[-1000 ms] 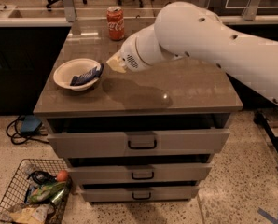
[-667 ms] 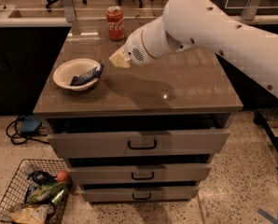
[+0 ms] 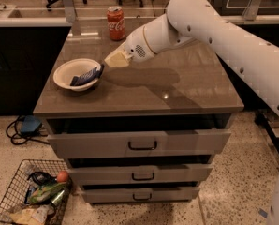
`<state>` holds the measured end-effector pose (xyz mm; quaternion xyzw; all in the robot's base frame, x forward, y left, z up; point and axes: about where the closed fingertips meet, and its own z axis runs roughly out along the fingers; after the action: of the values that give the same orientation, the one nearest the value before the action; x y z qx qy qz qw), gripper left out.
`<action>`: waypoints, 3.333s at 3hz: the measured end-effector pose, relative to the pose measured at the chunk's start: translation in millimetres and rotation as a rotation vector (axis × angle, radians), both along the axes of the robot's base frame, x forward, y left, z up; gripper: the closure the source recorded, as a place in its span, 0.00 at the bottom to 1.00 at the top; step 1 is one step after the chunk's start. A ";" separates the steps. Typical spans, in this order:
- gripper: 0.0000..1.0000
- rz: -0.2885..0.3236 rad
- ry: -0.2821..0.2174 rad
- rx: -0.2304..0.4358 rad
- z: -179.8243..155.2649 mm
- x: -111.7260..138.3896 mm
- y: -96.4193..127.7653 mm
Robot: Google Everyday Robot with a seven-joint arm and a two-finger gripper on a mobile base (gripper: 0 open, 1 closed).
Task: Pick rxbar blueberry from paper bowl and place on counter
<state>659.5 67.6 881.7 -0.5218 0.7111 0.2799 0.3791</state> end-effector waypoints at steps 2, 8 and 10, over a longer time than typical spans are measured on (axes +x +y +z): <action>0.27 0.002 0.001 -0.003 -1.5 -1.7 4.4; 0.17 0.073 -0.001 0.009 -4.5 -9.2 33.4; 0.44 0.082 0.003 0.008 -6.9 -10.6 38.1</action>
Offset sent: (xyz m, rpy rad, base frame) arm -0.0011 0.0018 -0.0001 -0.0030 -0.0014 -0.0023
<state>648.9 105.6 874.8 -0.5484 0.6886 0.2989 0.3686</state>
